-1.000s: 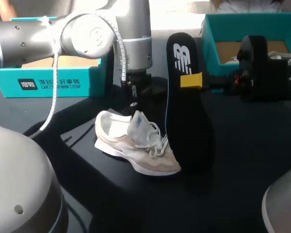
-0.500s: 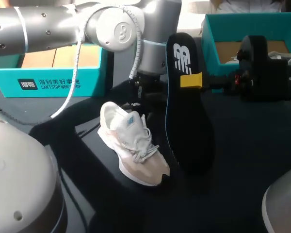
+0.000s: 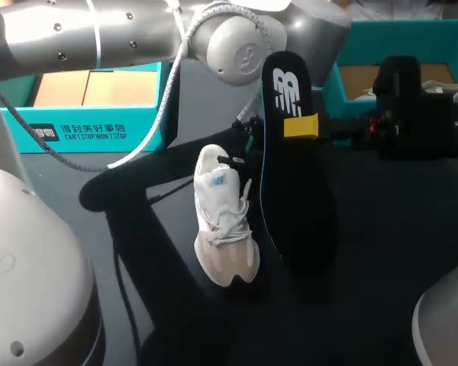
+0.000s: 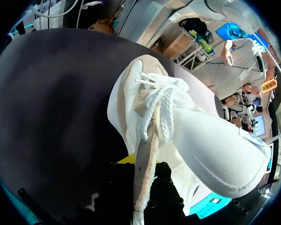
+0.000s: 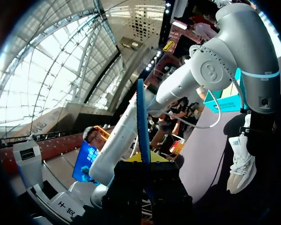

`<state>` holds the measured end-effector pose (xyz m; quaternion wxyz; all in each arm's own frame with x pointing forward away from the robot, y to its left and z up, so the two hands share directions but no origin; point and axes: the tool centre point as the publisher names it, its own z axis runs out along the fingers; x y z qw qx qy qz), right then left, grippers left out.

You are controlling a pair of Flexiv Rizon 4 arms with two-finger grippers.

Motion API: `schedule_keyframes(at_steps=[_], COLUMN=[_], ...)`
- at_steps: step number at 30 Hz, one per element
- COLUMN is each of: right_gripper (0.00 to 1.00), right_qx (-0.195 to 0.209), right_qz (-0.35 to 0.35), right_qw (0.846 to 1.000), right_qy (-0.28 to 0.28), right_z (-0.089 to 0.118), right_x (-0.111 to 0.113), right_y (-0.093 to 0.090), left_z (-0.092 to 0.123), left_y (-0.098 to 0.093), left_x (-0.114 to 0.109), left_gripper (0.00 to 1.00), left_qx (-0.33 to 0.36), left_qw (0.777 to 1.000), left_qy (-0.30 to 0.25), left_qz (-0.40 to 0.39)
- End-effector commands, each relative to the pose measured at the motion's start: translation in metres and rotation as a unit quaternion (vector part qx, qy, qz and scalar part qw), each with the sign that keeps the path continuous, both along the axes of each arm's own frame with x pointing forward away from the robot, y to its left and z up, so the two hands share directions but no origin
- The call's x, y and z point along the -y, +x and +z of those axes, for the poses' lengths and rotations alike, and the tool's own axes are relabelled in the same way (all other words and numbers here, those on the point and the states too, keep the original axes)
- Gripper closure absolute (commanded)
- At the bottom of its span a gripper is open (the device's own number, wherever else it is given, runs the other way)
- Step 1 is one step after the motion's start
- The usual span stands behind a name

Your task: Take the shoe out of the shoebox, open the shoe tongue, remove and reinsert the insole, then place the shoe into the shoebox

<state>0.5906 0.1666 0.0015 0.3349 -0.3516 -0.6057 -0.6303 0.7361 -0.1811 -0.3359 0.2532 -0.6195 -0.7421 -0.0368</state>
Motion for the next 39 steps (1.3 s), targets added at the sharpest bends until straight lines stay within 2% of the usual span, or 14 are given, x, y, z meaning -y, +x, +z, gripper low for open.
schedule_keyframes(at_steps=[1,6,9,17,29,39], right_gripper=[1.0,1.0,1.0,1.0,1.0,1.0], right_qx=[0.0,0.0,0.0,0.0,0.0,0.0], right_qz=[-0.02,-0.02,-0.02,-0.02,-0.02,-0.02], right_qw=[1.0,1.0,1.0,1.0,1.0,1.0], right_qy=[0.005,0.005,0.005,0.005,0.005,0.005], right_z=[0.006,0.006,0.006,0.006,0.006,0.006], right_x=[-0.011,-0.011,-0.011,-0.011,-0.011,-0.011], right_y=[-0.007,-0.007,-0.007,-0.007,-0.007,-0.007], left_z=[0.0,-0.004,-0.006,-0.011,-0.033,-0.052], left_y=[0.001,0.003,0.004,-0.001,-0.031,-0.032], left_x=[0.021,0.04,0.043,0.038,0.034,0.031], left_gripper=[1.0,1.0,1.0,1.0,1.0,1.0], left_qx=[0.022,0.029,0.031,0.037,0.043,0.02], left_qw=[0.994,0.995,0.997,0.998,0.997,0.997], left_qy=[0.019,0.024,0.017,0.029,0.057,0.071], left_qz=[-0.102,-0.094,-0.071,-0.031,-0.01,-0.006])
